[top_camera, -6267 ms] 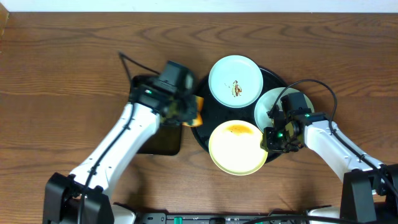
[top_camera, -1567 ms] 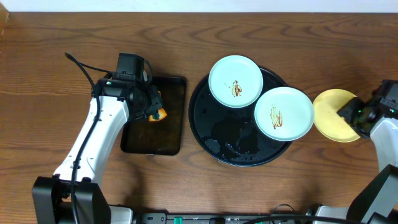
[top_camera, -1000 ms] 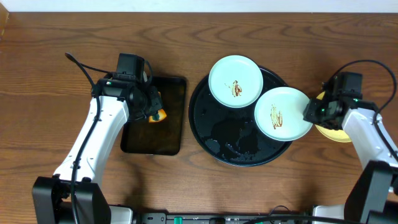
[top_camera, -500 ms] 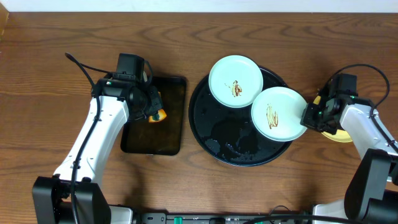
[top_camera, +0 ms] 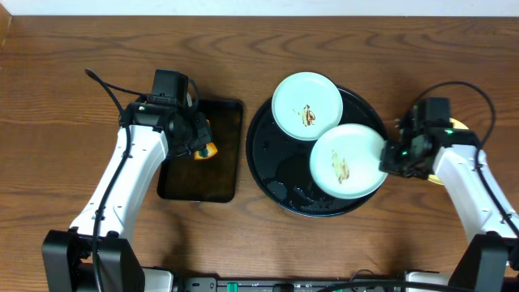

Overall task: Clean dirty plates on tray and stack at the side
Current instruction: 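Move right gripper to the rim of the lower pale green plate, then carry the sponge with left gripper over the pale green plate, then scrub the pale green plate with the sponge in left gripper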

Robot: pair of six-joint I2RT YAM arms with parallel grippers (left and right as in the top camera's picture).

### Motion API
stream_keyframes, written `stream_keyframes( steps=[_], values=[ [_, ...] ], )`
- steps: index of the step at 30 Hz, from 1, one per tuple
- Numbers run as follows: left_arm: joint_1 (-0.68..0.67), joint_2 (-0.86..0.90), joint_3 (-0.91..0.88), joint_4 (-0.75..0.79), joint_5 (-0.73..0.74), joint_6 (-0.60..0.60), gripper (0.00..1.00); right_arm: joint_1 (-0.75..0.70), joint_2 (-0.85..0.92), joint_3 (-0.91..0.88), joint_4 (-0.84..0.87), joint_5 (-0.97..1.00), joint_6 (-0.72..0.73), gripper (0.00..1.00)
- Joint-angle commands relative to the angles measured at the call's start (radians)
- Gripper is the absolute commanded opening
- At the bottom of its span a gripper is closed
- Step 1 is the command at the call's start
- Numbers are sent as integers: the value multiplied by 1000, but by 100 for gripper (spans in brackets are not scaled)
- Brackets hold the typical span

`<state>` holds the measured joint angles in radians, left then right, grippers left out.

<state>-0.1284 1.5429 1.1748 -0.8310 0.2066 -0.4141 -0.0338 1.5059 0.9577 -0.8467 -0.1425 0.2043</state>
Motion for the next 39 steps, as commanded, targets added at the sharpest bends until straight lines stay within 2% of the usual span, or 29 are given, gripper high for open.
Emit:
stream_keyframes(
  steps=[1, 5, 12, 23, 33, 39],
  values=[
    [-17, -11, 11, -3, 34, 14, 8, 74, 6, -5, -16, -16, 30, 1],
    [-66, -11, 11, -3, 48, 14, 8, 144, 24, -6, -14, -11, 74, 1],
    [-235, -11, 11, 18, 48, 13, 8, 213, 81, -6, 3, -11, 119, 1],
    [-523, 68, 11, 177, 65, -107, 8, 245, 166, -6, 37, -12, 162, 1],
    [-682, 245, 11, 374, 126, -217, 8, 245, 166, -6, 42, -12, 162, 1],
    [-738, 278, 11, 454, 121, -220, 8, 245, 166, -6, 41, -13, 162, 1]
  ],
)
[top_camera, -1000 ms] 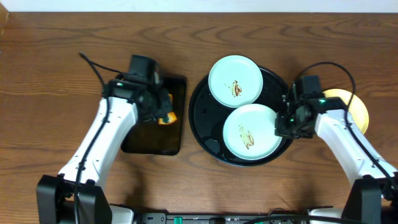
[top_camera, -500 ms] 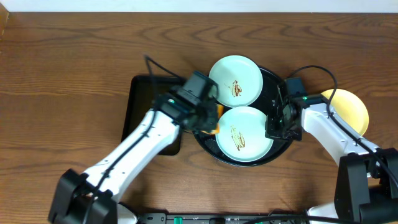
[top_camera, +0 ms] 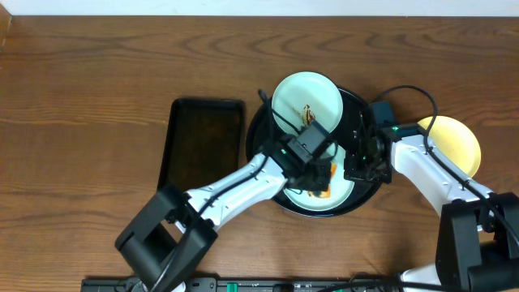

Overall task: Clean dirty plates on tray and stack at the side
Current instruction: 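Scrub the pale green plate with the sponge in left gripper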

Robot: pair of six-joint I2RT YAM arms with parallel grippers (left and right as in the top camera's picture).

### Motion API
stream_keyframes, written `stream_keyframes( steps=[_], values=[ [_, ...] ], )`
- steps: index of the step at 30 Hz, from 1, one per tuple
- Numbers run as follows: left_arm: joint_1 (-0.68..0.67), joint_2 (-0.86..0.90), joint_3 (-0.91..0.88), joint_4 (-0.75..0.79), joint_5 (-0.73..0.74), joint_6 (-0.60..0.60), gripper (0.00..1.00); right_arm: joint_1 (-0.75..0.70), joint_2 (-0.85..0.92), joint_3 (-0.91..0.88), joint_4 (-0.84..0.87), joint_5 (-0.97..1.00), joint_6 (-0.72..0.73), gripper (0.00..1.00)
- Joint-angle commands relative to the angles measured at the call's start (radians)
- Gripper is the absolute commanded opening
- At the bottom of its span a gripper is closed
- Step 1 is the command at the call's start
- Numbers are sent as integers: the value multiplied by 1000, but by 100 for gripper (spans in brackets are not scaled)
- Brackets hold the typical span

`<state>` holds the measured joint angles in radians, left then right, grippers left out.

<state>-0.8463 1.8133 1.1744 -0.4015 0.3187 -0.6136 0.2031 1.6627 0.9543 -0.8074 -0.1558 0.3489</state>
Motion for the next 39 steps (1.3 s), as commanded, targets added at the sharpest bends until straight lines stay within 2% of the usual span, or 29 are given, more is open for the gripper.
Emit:
stream_keyframes(
  steps=[1, 13, 14, 18, 27, 30, 35, 39],
  values=[
    [-24, 10, 11, 31, 5, -21, 7, 8, 10, -3, 0, 0, 18, 1],
    [-18, 123, 11, 25, -50, -11, 8, 8, 10, -3, -20, -3, 18, 1],
    [-5, 122, 11, -11, -116, -10, 8, 8, 10, -3, -24, -3, 18, 1],
    [52, 114, 11, -63, -208, 4, 8, 8, 10, -3, -32, -2, 18, 1],
    [209, 114, 11, -77, -207, 31, 8, 8, 10, -3, -35, -2, 18, 1],
    [250, 106, 12, -85, -160, 41, 8, 8, 10, -3, -37, -2, 18, 1],
    [267, 28, 13, -84, 34, 116, 8, 8, 10, -3, -39, 9, 17, 1],
    [267, -95, 13, -85, 66, 179, 7, 8, 10, -3, -38, 10, 17, 1]
  ],
)
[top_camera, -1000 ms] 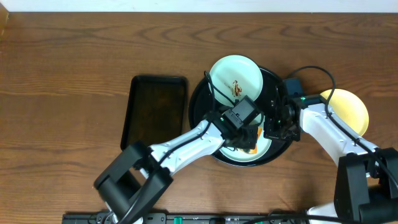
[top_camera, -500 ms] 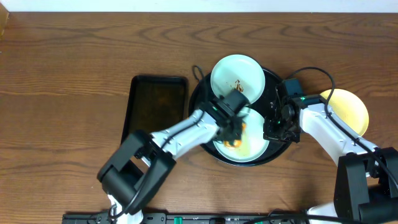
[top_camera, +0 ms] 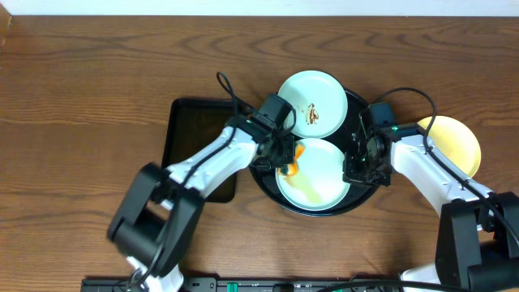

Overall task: Clean dirty plates on tray and stack at the side
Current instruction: 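Scrub the pale green plate with the sponge in left gripper, then return the sponge with left gripper to the black tray, then lift the pale green plate with right gripper off the round tray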

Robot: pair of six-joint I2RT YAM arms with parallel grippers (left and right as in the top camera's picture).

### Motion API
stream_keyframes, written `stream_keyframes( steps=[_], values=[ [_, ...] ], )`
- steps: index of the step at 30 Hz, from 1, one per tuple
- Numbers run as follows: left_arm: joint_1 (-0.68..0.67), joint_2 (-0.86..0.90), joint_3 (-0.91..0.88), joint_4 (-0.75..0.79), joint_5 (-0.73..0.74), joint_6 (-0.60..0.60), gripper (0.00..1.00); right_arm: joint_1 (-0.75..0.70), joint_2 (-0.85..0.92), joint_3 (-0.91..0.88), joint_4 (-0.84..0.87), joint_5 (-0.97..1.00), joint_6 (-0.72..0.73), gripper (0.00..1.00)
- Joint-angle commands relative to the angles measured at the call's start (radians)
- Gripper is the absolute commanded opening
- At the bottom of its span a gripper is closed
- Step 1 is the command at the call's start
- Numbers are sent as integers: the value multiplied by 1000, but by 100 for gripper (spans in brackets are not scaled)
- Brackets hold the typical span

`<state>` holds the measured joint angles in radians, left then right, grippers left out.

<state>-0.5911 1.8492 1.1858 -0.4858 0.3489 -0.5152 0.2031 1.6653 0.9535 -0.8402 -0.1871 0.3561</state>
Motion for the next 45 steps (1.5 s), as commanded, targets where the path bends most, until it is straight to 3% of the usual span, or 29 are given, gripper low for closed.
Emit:
stream_keyframes(
  steps=[1, 6, 9, 12, 20, 33, 36, 45],
  values=[
    [13, -163, 1, 0, 32, 98, 8, 8, 7, -2, -5, 41, 10, 1],
    [16, -306, 1, -51, -153, 122, 8, 8, 7, -2, -5, 40, 10, 2],
    [34, -335, 1, -118, -266, 122, 8, 8, 7, -2, -4, 40, 10, 13],
    [69, -330, 0, -174, -286, 122, 8, 8, 7, -2, 2, 40, 10, 23],
    [240, -327, -1, -253, -287, 122, 8, 8, 7, -2, 25, 40, 10, 34],
    [361, -305, -4, -303, -287, 122, 8, 8, 7, -116, 178, -33, 11, 22],
    [361, -304, -4, -307, -287, 122, 8, 8, 7, -136, 205, -53, 11, 1],
    [361, -304, -4, -319, -287, 122, 8, 2, -50, -74, 186, 30, -29, 1]
  ],
)
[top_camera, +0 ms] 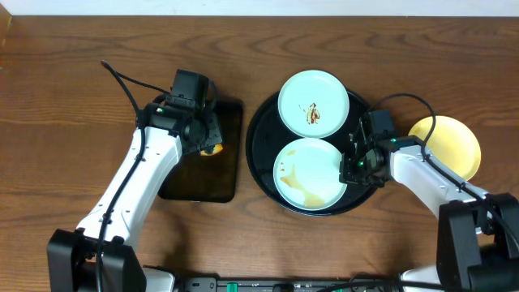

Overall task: Clean dirty plates on tray and stack at the side
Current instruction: 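Lift the pale green plate with right gripper off the round tray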

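Two pale green plates lie on the round black tray [266,134]. The far plate [313,104] carries a brown stain in its middle. The near plate [312,173] has only a thin brownish smear along its left and lower edge. My right gripper [353,166] is shut on the near plate's right rim. My left gripper [207,142] is over the black rectangular tray [199,182], shut on an orange sponge [213,149].
A yellow plate [448,146] lies on the wooden table to the right of the round tray, partly behind my right arm. The left arm's cable loops over the table to the left of the rectangular tray.
My left gripper was at the near plate's upper left edge with the sponge; now it is over the rectangular tray, the sponge in it. The right gripper stays on the plate's rim.
At first my left gripper held the sponge over the rectangular tray while the right held the stained near plate. Then the sponge was on that plate's middle, then at its upper left edge, the stain gone to a pale smear. Now the sponge is back over the rectangular tray.
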Robot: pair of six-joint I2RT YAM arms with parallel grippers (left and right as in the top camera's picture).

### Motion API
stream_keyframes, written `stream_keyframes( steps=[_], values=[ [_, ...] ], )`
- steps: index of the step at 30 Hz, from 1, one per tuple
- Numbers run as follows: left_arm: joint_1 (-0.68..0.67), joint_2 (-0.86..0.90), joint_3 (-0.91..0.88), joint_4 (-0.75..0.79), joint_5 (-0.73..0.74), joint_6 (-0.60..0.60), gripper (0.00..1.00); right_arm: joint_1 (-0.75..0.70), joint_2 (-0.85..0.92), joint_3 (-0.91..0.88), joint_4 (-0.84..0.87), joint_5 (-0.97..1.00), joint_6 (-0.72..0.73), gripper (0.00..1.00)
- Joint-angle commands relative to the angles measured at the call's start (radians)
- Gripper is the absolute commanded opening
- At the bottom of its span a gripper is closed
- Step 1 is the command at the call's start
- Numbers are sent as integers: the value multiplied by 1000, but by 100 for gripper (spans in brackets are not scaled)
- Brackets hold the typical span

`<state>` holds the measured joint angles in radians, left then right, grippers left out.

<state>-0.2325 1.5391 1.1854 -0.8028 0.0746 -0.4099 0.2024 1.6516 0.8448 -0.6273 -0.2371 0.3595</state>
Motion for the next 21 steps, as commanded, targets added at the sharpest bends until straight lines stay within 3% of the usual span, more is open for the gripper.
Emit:
stream_keyframes(
  steps=[1, 11, 16, 21],
  values=[
    [2, 6, -4, -2, -13, 16, 8, 3, -52, 52, -49, 91, -45, 1],
    [2, 6, -4, -1, -13, 16, 8, 4, -143, 268, -352, 311, -135, 1],
    [2, 6, -4, -1, -13, 17, 8, 23, -142, 309, -426, 315, -217, 1],
    [2, 6, -4, -1, -13, 16, 8, 32, -143, 309, -465, 409, -164, 1]
  ],
)
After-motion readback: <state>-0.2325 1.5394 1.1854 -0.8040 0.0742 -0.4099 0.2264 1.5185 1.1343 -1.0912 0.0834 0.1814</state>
